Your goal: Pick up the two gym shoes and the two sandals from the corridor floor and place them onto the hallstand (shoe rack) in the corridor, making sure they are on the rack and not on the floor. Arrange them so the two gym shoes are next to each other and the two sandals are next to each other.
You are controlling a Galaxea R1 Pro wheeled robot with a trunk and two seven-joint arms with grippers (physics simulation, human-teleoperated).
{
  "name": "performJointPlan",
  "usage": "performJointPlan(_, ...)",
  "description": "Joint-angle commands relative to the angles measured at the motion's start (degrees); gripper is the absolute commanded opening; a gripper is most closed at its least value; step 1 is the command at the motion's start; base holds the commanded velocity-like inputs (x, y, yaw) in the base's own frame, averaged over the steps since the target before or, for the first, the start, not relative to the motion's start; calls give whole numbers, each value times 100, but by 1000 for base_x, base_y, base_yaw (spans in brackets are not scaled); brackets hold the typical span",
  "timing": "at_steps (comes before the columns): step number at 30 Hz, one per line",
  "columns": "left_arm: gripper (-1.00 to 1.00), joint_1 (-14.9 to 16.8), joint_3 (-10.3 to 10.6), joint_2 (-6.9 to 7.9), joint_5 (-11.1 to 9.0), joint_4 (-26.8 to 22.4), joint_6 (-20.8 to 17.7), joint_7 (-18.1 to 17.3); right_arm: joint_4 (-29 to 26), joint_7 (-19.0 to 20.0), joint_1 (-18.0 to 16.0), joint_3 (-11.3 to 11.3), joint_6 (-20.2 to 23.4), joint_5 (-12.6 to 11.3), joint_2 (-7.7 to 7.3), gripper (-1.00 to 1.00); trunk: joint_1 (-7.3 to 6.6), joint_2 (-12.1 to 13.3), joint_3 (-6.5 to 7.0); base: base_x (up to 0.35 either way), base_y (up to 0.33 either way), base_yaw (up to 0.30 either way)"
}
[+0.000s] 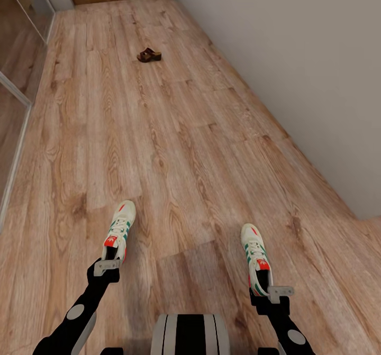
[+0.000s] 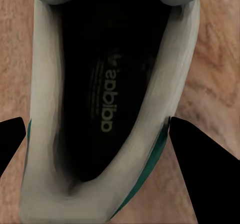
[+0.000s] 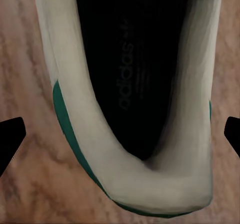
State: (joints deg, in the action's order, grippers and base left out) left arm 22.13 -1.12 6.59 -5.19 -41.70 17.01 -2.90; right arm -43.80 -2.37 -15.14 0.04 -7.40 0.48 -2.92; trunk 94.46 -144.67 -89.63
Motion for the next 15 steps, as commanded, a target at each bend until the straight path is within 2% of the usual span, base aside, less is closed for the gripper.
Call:
performJointPlan(1, -100, 2, -2, 0, -52, 4, 13, -27, 3, -18, -2, 4, -16, 5, 0, 100, 0, -1, -3, 50, 0, 0)
performJointPlan(15, -100, 2, -2, 0, -52, 4, 13, -27, 3, -18, -5, 4, -16, 5, -5, 100, 0, -1, -3, 27, 0, 0)
